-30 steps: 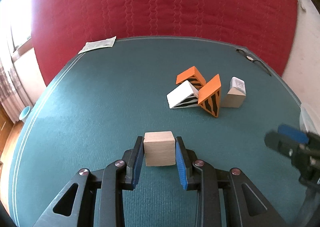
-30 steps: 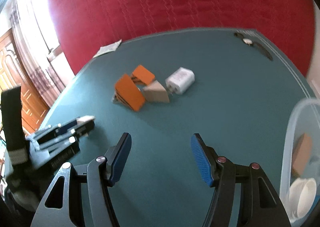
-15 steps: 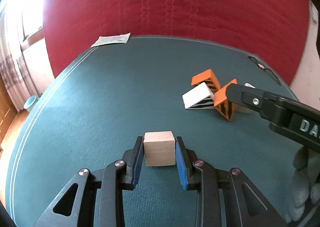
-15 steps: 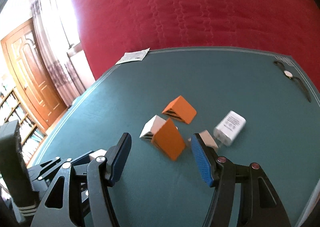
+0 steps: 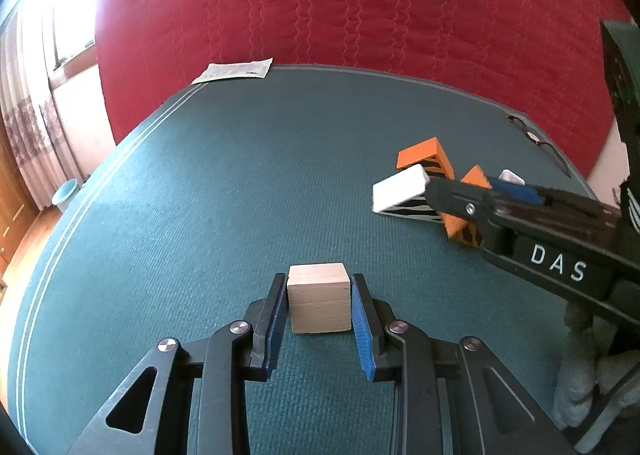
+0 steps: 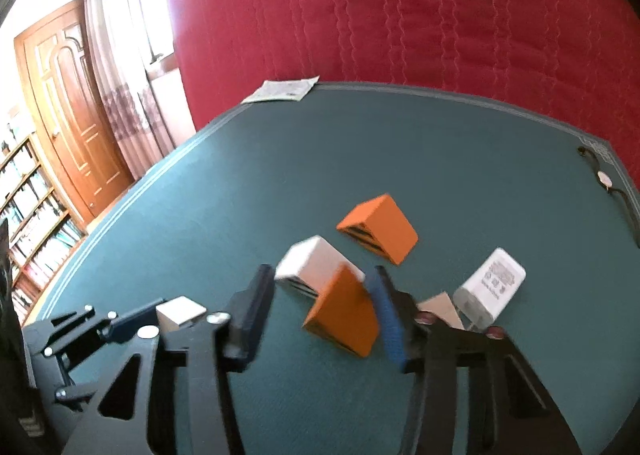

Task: Organize rigid objects
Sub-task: 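Grasp the orange triangular block with the right gripper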

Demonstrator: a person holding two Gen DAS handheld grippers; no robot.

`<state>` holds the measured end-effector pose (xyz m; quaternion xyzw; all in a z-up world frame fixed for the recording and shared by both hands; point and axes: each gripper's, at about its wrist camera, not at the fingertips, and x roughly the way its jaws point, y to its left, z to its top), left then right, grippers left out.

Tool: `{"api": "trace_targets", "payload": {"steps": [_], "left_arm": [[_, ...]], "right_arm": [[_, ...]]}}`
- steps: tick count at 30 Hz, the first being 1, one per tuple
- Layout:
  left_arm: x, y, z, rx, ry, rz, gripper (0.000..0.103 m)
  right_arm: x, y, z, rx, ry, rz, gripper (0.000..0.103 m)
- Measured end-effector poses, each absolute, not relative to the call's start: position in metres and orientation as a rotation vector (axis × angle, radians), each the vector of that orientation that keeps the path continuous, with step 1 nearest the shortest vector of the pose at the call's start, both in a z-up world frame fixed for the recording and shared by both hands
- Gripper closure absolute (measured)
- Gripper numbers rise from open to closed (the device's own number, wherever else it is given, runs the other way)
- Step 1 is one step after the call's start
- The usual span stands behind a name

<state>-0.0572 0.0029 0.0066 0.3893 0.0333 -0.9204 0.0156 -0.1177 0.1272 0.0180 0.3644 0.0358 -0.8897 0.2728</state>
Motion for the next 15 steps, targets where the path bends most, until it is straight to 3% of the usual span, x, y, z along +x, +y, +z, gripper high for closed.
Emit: {"api": "trace_targets", "payload": {"steps": [3,15], "left_arm": [[-0.057,0.002,0.007,1.21,0.103,-2.862,0.071],[-0.055,0.0,0.008,1.213,0.113,-2.856,0.071]], "right_arm": [[-0.115,0.129,0.011,1.017,0.097,-2.369,0.067],[-0.087,0.139,0.006,1.034,0.155,-2.418,0.068]]}}
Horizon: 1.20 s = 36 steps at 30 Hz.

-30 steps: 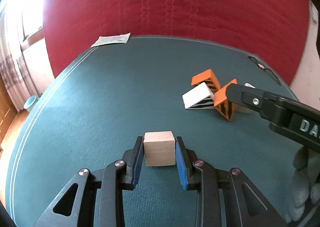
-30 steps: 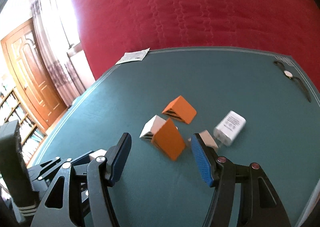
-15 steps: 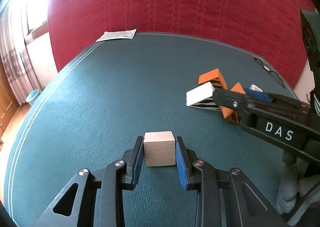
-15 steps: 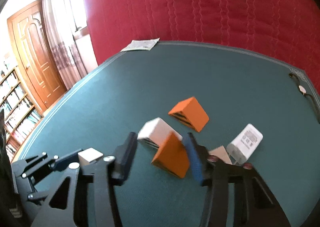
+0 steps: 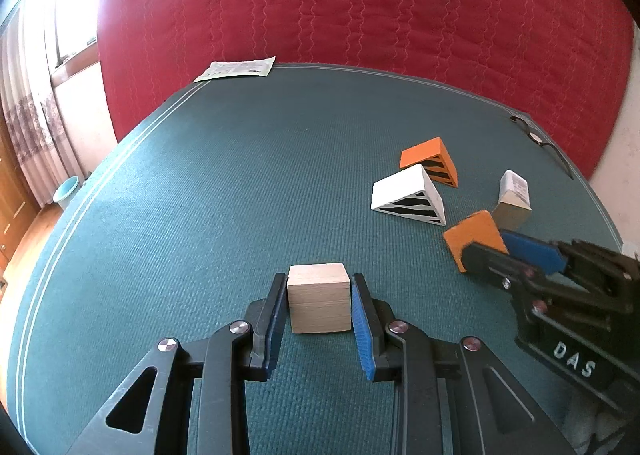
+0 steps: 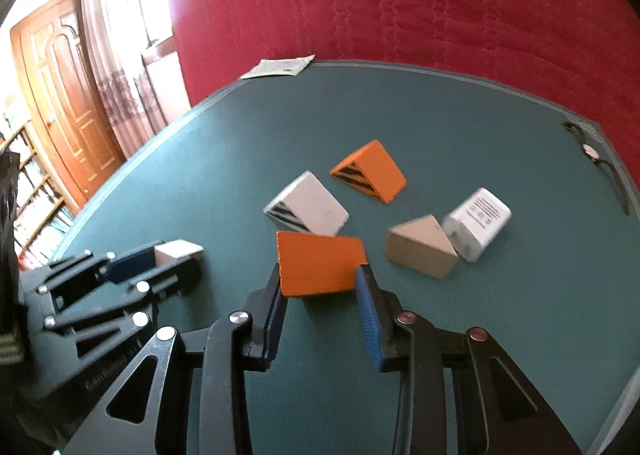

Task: Organize rigid objects
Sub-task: 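Grasp the orange triangular block with the right gripper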

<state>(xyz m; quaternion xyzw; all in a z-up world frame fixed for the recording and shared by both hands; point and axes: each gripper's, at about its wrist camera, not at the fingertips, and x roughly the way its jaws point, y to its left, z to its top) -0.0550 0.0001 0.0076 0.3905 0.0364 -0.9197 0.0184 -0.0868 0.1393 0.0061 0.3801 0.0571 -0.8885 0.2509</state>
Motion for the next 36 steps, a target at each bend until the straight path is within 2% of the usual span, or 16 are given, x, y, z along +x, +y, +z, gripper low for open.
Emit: {"api": "trace_targets", "payload": {"steps": [7,15,31,36], "left_arm": [[-0.055,-0.001,0.007,1.214,0.112,-2.858,0.071],[-0.054,0.0,0.007,1.217,0.111,-2.86,0.071],[-0.054,0.004,0.007,1.223,0.111,-2.86,0.071],[-0.055,0.004,0.007,1.225,0.11,-2.862,0.071]], "right_arm": [[-0.081,0.158,0.008,1.07,0.132,-2.516,0.068],[-0.073,0.178,0.016,1.06,-0.038,-2.502,0.067],[-0.092,0.139,0.001,1.117,0.106,-2.528,0.067],[-0.087,0.137,0.001,1.106,0.138,-2.539,0.07]]}}
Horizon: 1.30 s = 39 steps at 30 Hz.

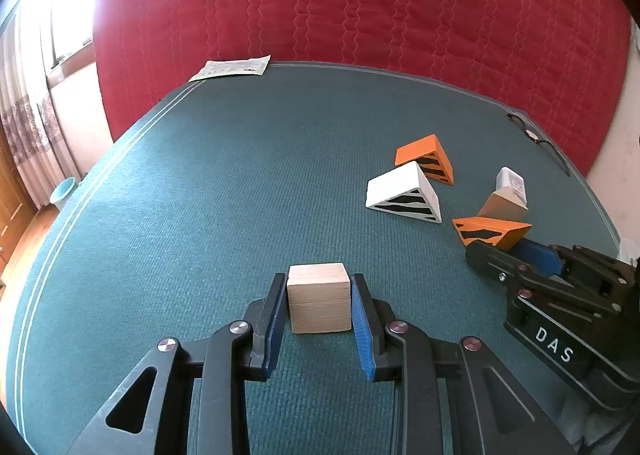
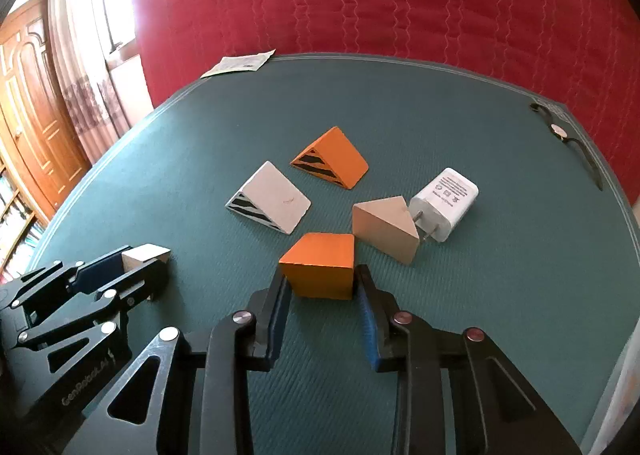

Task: Organize rigid objects
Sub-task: 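Grasp the orange triangular block with the right gripper, then carry the orange block into the clear bowl and release while the left gripper releases the tan cube there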

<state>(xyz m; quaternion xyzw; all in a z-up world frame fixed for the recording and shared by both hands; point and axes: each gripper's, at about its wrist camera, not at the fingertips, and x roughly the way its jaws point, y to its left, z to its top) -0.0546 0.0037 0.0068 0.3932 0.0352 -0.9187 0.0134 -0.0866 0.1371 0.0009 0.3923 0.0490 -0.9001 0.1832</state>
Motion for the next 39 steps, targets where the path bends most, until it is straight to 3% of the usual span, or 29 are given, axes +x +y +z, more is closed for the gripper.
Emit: {"api": "trace_targets", "payload": {"steps": [39], "left_arm": [[-0.046,0.021,0.007,1.21,0.025,-2.89,0.071]], "right_arm": [[0.009,0.24,0.04,0.997,-0.138,-2.631,0.072]]}}
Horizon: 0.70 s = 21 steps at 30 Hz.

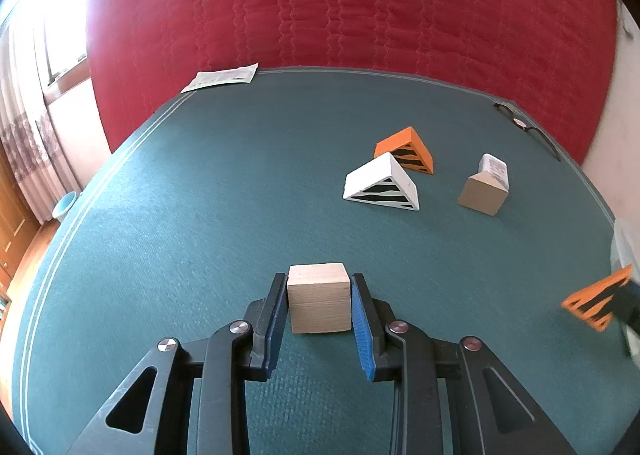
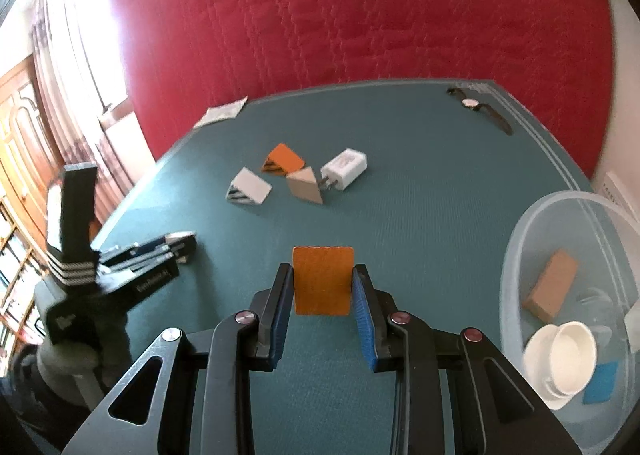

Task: Organize rigid objects
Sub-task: 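Carry the orange block into the clear bowl and release while the left gripper releases the tan cube there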

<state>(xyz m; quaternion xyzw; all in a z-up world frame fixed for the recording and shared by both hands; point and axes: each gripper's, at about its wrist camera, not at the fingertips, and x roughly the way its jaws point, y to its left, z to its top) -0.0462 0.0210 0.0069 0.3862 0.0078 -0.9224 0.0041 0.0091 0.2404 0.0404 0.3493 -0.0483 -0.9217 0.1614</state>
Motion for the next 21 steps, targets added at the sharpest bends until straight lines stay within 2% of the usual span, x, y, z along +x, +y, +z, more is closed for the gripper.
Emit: {"api": "trace_targets", "payload": {"steps": [12,21], "left_arm": [[-0.039,0.046,0.006,1.283,-0.006,-2.936,0.071],[-0.032,0.078,0.011,1.334,-0.022,-2.999,0.071]], "right_arm": [[0.027,0.303,0.068,0.928,-0.252,-2.783,0.072],[0.037,0.379,0.067,0.97,-0.443,-2.956,0.072]]}}
